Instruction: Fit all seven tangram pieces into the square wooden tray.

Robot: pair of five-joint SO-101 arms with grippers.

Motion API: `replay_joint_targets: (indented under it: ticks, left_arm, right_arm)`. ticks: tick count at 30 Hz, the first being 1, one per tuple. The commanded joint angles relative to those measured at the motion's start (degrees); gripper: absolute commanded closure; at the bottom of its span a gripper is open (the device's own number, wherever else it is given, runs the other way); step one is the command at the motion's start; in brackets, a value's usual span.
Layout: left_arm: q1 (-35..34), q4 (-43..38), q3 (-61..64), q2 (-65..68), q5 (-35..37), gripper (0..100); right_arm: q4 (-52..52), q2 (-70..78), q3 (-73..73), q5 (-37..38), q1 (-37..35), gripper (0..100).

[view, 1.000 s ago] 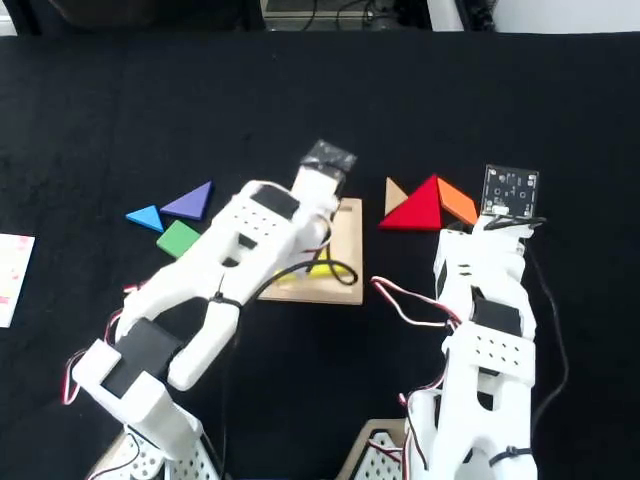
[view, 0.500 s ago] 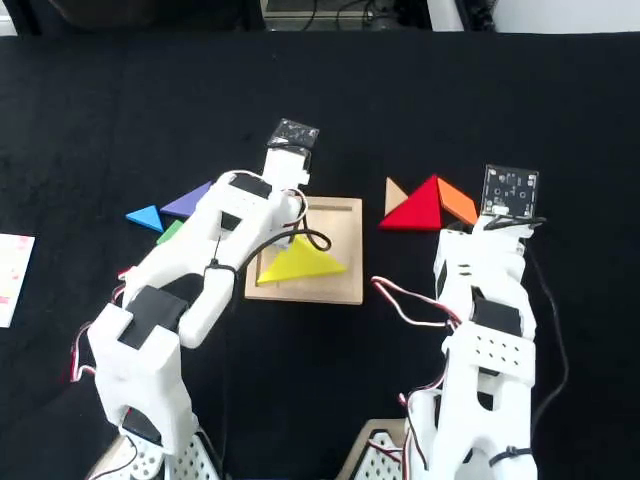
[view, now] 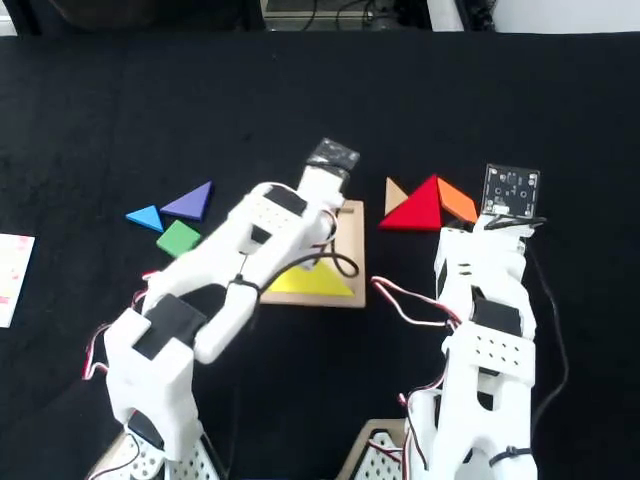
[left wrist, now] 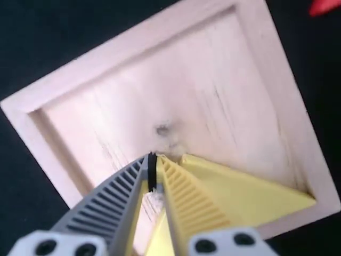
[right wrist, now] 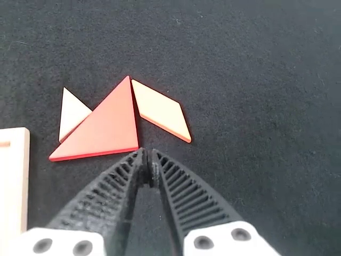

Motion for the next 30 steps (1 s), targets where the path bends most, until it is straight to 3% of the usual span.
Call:
replay_joint_targets:
  ticks: [1, 10, 18, 25, 30]
  left_arm:
    - [2.77, 3.16, -1.71, -0.44, 0.26, 97]
    - [2.07, 4.66, -4.00, -0.44, 0.18, 97]
    - [-3.74, 9.32, -12.18, -4.04, -0.09, 97]
    - [-8.57, -2.81, -13.58, 0.09, -6.07, 97]
    - [-5.32, -1.14, -17.27, 5.19, -6.07, 97]
  right_arm:
    - [-1.32, -1.10, -1.54, 0.00, 0.88, 98.7]
    - [-1.32, -1.10, -1.54, -0.09, 0.88, 98.7]
    - [-1.32, -1.10, -1.54, -0.35, 0.88, 98.7]
    - [-1.32, -1.10, -1.54, -0.26, 0.88, 98.7]
    - [-1.32, -1.10, -1.45, -0.09, 0.79, 98.7]
